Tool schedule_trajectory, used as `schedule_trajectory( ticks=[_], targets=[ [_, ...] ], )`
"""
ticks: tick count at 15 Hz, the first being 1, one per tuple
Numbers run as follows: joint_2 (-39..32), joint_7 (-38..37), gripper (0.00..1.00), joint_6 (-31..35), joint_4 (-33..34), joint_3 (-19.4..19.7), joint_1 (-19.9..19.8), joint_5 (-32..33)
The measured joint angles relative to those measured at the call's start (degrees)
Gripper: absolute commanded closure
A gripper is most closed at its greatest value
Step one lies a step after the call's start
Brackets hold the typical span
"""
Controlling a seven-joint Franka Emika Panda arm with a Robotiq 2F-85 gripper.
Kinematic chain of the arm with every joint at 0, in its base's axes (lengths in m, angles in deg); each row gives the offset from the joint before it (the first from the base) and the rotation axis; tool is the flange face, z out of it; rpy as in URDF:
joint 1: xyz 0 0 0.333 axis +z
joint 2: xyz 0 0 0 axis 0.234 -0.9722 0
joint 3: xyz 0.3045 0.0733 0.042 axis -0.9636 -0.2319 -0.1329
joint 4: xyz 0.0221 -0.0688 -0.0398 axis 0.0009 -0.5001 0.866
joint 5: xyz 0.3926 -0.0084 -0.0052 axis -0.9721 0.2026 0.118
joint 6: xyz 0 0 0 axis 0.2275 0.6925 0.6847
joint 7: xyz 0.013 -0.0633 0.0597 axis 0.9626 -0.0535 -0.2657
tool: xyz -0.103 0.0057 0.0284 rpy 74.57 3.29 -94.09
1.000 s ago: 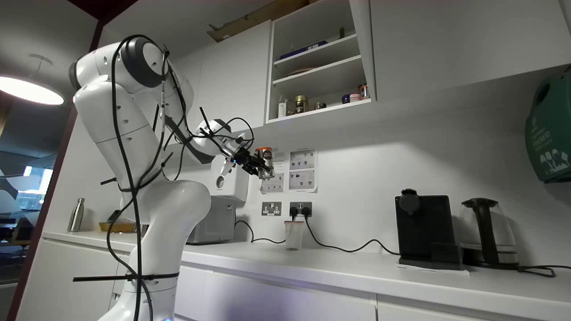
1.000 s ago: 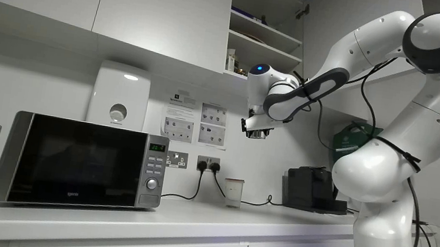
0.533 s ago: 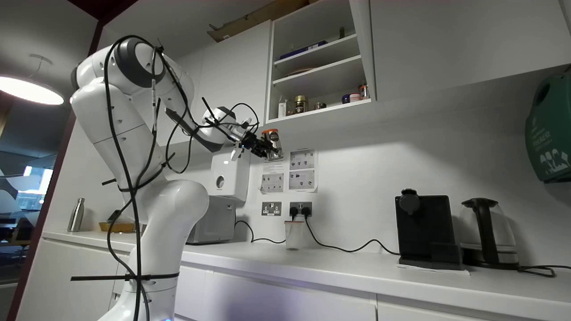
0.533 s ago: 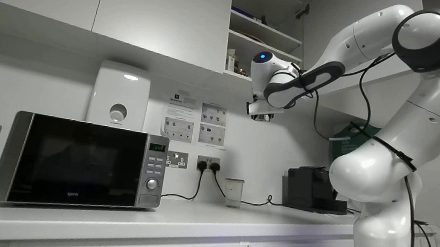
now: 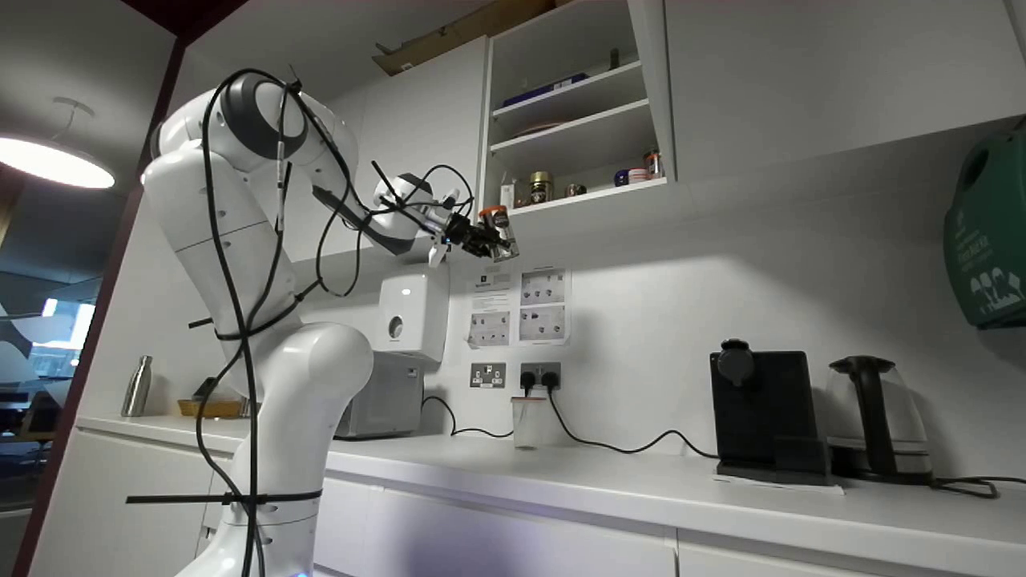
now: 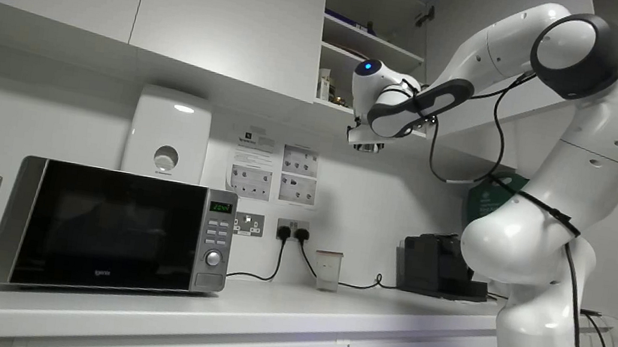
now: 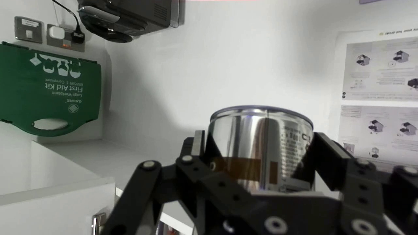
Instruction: Pick the bottle and put it on the bottom compartment of the top shelf
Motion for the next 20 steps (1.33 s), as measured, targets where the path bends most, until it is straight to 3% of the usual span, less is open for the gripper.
schedule_trajectory(
  ticks=[20],
  targets=[
    [-9.39, 5.18, 0.42, -9.62, 23.87, 0.16, -2.88, 5.87]
  ],
)
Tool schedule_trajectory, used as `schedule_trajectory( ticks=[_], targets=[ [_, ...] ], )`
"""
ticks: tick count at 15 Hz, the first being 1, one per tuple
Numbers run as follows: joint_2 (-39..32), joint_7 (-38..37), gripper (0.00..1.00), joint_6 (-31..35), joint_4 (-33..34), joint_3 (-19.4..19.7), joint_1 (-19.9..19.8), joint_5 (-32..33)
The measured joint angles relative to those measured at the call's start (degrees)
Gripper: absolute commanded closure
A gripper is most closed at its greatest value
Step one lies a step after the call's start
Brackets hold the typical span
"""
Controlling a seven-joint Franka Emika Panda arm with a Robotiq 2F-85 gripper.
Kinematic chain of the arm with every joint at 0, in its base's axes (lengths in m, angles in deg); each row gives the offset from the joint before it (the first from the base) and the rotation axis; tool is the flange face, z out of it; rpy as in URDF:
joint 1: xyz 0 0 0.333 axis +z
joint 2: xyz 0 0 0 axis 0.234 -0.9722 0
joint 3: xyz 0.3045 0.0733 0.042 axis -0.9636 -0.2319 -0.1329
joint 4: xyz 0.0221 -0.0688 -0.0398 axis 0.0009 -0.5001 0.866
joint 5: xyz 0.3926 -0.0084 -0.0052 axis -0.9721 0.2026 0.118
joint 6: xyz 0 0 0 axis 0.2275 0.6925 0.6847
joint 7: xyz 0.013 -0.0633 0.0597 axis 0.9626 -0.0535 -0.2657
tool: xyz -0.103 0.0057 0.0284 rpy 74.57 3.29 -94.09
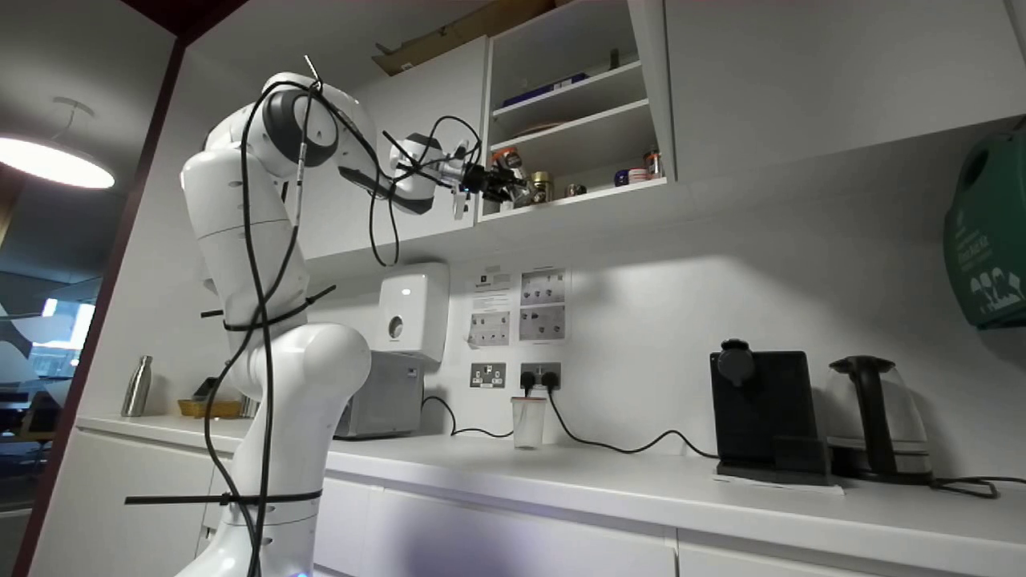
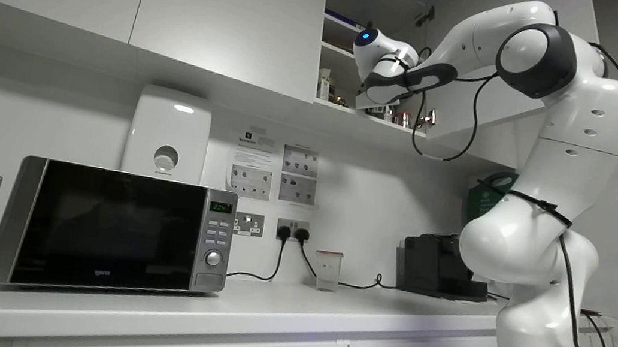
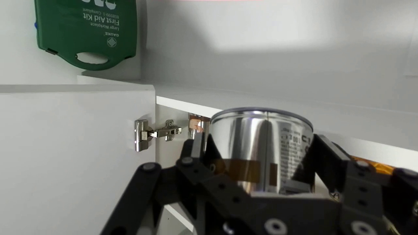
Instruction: Pick the bottle and put it on the bottom compartment of the top shelf
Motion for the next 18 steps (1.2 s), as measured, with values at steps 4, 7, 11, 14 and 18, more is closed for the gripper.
schedule_trajectory(
  ticks=[4, 7, 11, 14, 18],
  targets=[
    [-2.76, 1.32, 0.42, -1.81, 4.83, -0.03, 0.06, 0.84],
    [-3.82, 2.35, 0.17, -1.92, 6.69, 0.1, 0.59, 0.78],
    [-3.88, 2.48, 0.17, -1.92, 6.82, 0.12, 0.86, 0.78],
    [-3.89, 2.47, 0.42, -1.92, 6.78, 0.12, 0.89, 0.78],
    [-4.86, 2.47, 0.42, -1.94, 7.09, 0.62, 0.86, 0.83]
  ],
)
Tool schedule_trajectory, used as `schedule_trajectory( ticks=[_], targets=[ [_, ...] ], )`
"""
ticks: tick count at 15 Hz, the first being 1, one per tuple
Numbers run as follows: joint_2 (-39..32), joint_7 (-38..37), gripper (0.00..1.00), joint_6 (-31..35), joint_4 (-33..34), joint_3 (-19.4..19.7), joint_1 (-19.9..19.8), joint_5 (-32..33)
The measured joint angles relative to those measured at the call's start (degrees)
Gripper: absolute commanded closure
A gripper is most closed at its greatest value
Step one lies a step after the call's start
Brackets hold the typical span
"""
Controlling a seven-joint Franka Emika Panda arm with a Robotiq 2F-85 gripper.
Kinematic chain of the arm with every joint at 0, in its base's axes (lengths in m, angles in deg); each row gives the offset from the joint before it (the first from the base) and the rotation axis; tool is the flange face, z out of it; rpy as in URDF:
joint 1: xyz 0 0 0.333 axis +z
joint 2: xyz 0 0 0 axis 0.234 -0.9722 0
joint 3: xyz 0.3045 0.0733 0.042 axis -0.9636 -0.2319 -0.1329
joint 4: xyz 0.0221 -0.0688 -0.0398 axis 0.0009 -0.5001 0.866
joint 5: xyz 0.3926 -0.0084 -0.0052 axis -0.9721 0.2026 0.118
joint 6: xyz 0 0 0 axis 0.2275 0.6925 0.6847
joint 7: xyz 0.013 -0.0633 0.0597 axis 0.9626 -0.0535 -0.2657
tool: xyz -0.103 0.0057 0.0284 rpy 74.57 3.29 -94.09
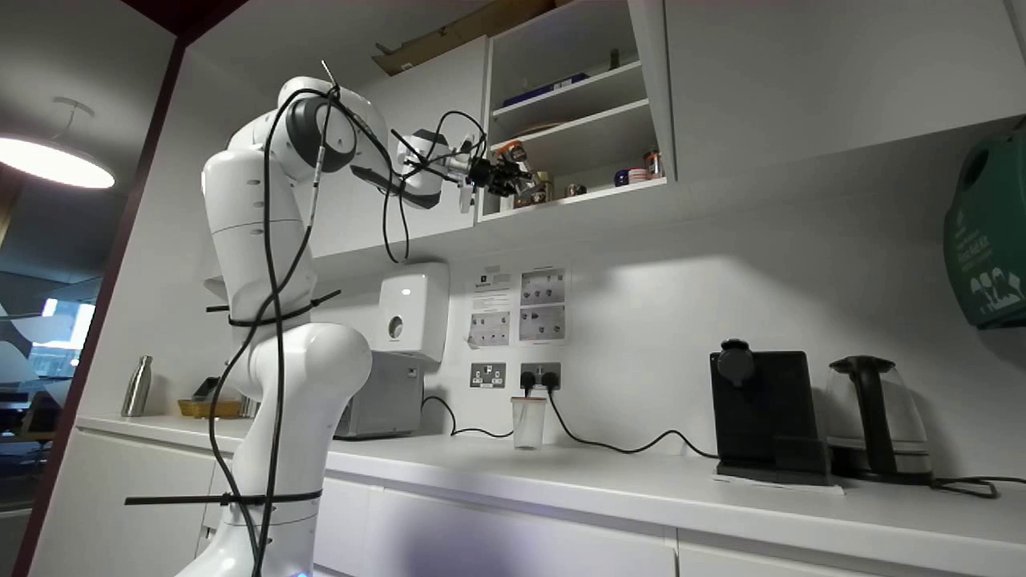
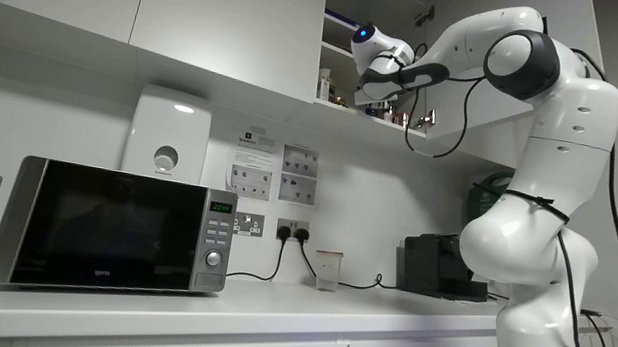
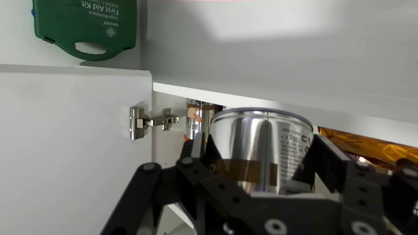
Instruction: Pick the bottle and put it on the bottom compartment of the top shelf
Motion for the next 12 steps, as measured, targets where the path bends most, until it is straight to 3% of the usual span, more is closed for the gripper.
schedule_trajectory(
  ticks=[12],
  targets=[
    [-9.69, 5.72, 0.42, -5.1, 15.32, 2.43, 0.04, -1.72]
  ],
)
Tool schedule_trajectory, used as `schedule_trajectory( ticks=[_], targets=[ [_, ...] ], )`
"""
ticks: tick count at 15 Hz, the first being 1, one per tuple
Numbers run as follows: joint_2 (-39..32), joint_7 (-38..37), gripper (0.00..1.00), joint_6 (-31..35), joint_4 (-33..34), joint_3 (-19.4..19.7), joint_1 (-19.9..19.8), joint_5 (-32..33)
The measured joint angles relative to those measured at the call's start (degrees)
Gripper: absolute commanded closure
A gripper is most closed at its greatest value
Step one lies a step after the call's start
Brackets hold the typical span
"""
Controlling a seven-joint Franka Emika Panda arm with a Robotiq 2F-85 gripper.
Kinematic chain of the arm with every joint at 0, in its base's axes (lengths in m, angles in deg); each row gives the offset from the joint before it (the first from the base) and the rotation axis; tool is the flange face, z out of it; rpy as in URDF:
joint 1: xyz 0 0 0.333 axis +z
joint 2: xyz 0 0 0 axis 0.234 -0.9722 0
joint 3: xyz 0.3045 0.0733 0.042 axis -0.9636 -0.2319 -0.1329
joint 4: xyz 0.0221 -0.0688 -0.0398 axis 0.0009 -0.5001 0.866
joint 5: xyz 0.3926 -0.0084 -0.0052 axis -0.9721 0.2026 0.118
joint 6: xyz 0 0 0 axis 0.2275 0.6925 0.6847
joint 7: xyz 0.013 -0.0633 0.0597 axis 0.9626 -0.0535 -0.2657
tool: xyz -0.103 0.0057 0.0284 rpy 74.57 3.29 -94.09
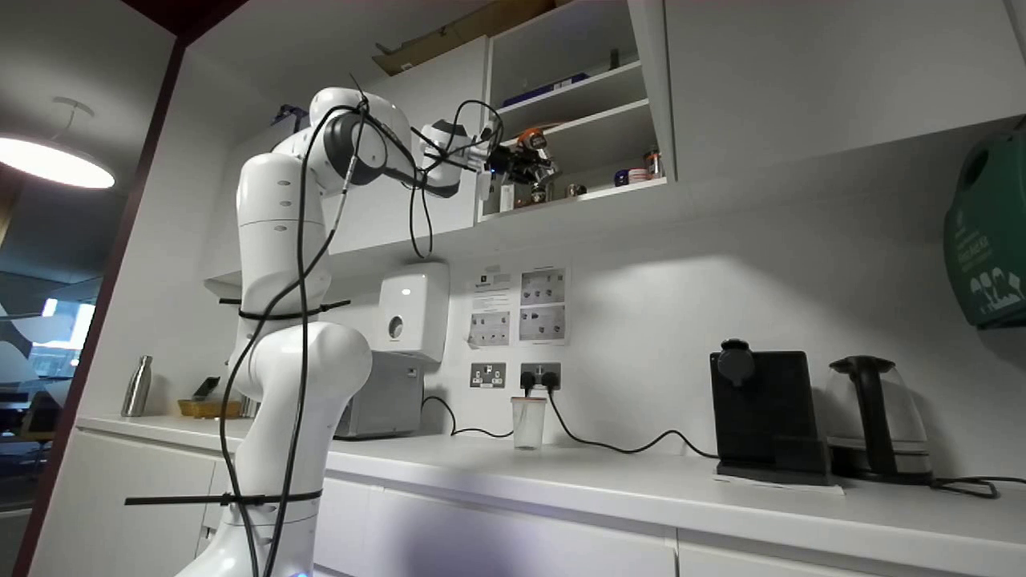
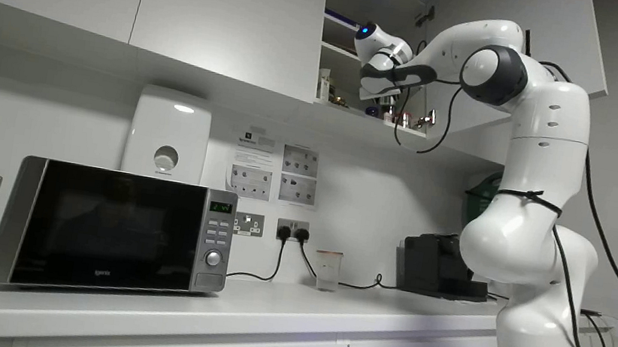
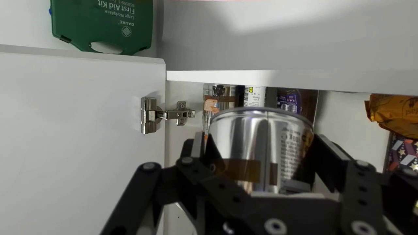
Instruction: Pick the bottle and put it on the bottom compartment of the top shelf
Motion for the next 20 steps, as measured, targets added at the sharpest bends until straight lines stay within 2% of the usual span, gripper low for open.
schedule_trajectory(
  ticks=[8, 20],
  targets=[
    [-5.02, 5.65, 0.42, -3.6, 8.16, 0.18, 1.11, -4.3],
    [-10.16, 7.2, 0.42, -4.02, 13.41, 0.42, 0.99, -7.58]
  ],
)
